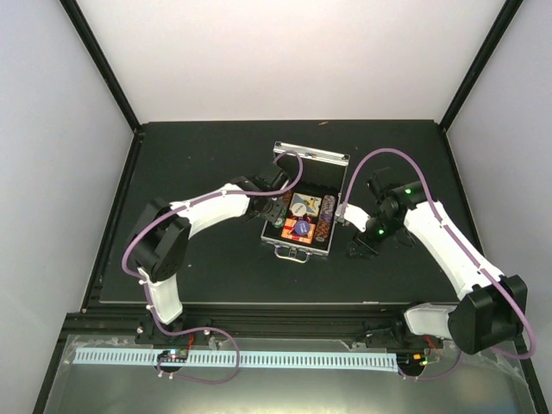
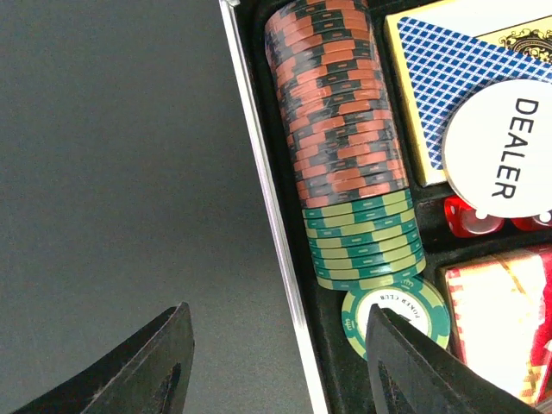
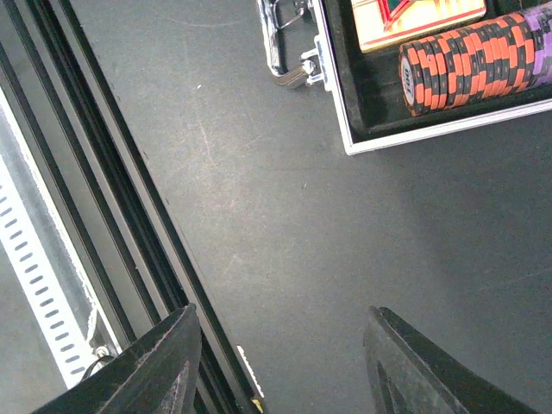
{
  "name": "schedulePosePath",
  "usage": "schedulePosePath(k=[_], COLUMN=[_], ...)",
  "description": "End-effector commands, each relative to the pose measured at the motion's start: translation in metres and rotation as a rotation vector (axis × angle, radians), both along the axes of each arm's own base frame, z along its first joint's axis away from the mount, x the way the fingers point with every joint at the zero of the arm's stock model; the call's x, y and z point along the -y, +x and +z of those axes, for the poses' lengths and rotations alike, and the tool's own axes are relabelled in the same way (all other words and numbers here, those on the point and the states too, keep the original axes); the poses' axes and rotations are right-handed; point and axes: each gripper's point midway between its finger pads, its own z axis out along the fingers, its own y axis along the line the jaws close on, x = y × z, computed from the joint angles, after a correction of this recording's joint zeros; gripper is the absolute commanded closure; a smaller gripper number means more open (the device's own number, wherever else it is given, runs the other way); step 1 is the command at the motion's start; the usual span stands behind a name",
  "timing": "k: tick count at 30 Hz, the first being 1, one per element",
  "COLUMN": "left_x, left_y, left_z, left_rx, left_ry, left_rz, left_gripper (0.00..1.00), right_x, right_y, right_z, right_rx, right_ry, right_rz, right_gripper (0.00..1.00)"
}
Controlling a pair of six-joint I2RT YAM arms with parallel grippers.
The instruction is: Pack up texas hold em set
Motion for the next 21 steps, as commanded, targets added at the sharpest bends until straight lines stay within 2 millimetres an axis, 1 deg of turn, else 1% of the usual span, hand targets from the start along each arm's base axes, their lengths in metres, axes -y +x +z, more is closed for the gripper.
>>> schedulePosePath(k=[1,3,4,7,11,13,15,19,21], left_x=[0.001,0.008,0.01,0.006,0.009,0.011,0.012,0.013,0.009], left_y=[0.002,-0.007,-0.012,-0.024,-0.033,-0.036,-0.038,-0.038,-0.035], left_z=[0.011,0.018,0.018,0.002,-0.024,-0.033,-0.038,-0.044,-0.048], left_rx=[0.015,0.011,0.0,-0.056,-0.139,-0.164,-0.172,-0.178,-0.17], left_ry=[-0.029,-0.08,-0.095,-0.068,-0.048,-0.046,-0.044,-0.027,0.001], left_rz=[0.007,-0.056,-0.083,-0.106,-0.133,-0.156,-0.172,-0.199,-0.188], left_gripper=[0.43,0.41,0.38,0.36,0.35,0.35,0.35,0.36,0.36], right_x=[-0.006,-0.005,-0.005,-0.007,-0.008,-0.008,-0.007,-0.006,-0.007], right_y=[0.006,0.005,0.005,0.003,0.003,0.004,0.003,0.002,0.003], right_z=[0.01,0.011,0.011,0.011,0.011,0.012,0.011,0.01,0.01], right_rx=[0.027,0.032,0.033,0.027,0.019,0.022,0.023,0.02,0.018], right_ry=[0.03,0.03,0.033,0.04,0.047,0.045,0.039,0.035,0.04], right_rz=[0.0,0.0,-0.001,0.0,-0.001,0.001,0.007,0.012,0.009], right_gripper=[0.45,0.45,0.45,0.44,0.43,0.43,0.43,0.43,0.43])
